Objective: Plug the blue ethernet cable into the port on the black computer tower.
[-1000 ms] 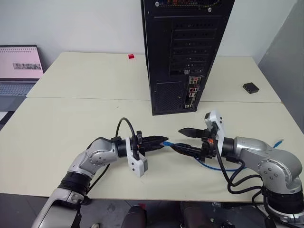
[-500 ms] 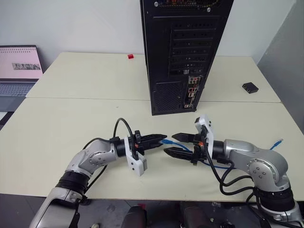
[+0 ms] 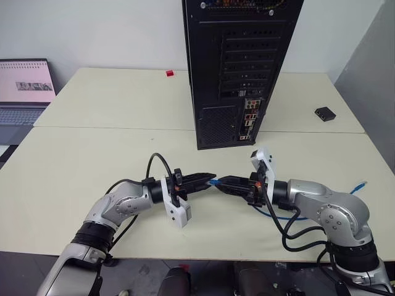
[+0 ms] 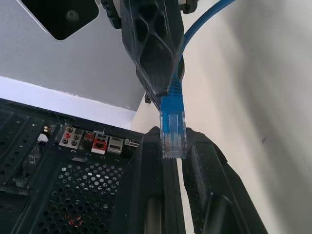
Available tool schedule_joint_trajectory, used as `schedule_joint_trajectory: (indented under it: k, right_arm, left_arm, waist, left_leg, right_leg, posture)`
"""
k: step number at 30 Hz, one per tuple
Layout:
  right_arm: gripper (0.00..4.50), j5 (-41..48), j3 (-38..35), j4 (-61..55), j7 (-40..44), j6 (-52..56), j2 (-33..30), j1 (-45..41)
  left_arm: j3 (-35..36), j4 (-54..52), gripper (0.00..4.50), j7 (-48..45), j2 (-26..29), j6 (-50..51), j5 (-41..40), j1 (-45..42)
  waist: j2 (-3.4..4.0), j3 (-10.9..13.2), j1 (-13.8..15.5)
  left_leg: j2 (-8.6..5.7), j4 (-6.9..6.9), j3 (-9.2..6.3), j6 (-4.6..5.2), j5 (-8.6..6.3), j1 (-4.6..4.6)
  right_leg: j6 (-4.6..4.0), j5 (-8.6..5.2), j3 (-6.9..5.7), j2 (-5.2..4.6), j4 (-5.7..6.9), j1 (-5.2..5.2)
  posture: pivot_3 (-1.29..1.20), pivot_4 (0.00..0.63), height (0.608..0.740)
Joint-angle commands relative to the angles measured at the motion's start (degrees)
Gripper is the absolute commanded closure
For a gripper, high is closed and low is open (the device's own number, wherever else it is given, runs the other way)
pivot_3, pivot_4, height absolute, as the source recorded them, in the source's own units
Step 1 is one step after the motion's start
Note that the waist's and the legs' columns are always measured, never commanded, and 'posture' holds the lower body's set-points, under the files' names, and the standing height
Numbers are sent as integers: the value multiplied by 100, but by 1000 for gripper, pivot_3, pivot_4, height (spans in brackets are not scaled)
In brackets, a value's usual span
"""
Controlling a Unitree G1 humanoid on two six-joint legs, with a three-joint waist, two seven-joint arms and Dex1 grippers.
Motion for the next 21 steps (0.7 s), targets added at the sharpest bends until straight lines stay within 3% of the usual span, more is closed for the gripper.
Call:
schedule_joint_trajectory:
  k: [1,16,18,21]
  right_arm:
    - [4487,32,69,-116,60,-137,-19,-117]
    - [4500,30,73,-43,83,-184,-92,-159]
    - [4500,29,59,-47,70,-200,-96,-159]
    - [4500,22,43,-35,60,-224,-104,-168]
  left_arm:
    - [-10,-174,4225,156,45,-19,2,-64]
    - [-124,-34,4225,307,72,18,87,-111]
    - [-196,-35,3523,141,87,161,-281,-69]
    - [-269,-37,3016,-36,103,351,-599,-46]
  waist:
    - [0,0,0]
    - [0,0,1]
    - [0,0,0]
    - [0,0,-2]
  left_leg:
    - [0,0,0,0,0,0]
    - [0,0,0,0,0,0]
    - [0,0,0,0,0,0]
    - [0,0,-1,0,0,0]
  right_leg:
    - [0,0,0,0,0,0]
    - [0,0,0,0,0,0]
    - [0,0,0,0,0,0]
    - [0,0,-1,0,0,0]
  posture:
    - [0,150,740]
    - [0,150,740]
    - [0,150,740]
    - [0,150,740]
